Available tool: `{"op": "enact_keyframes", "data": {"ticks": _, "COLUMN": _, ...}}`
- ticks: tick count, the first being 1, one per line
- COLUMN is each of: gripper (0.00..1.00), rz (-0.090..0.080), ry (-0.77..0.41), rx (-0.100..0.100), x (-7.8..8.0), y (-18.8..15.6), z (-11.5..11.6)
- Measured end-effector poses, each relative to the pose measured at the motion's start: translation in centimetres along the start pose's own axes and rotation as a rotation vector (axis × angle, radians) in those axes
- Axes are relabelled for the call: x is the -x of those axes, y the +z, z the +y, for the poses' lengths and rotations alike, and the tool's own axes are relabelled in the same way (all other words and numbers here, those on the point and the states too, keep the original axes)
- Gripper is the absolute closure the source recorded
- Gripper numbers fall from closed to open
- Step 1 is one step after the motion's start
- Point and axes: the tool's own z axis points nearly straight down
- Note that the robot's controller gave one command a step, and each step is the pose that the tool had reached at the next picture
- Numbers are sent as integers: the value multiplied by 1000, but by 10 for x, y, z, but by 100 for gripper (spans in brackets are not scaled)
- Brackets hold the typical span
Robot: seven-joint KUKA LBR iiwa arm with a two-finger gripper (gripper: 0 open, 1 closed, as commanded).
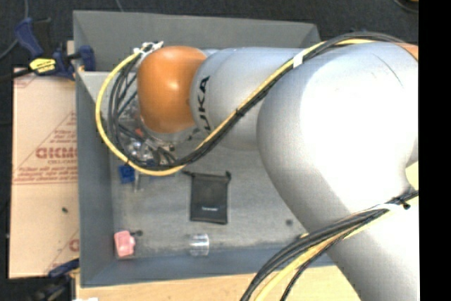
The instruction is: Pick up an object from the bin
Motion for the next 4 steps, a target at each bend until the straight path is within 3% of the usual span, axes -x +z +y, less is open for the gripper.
{"op": "enact_keyframes", "data": {"ticks": 2, "gripper": 100, "rz": 9, "ry": 1, "rx": -2, "x": -3, "y": -27, "z": 0}}
{"op": "enact_keyframes", "data": {"ticks": 4, "gripper": 100, "rz": -3, "ry": 0, "rx": 0, "x": 1, "y": -69, "z": 0}}
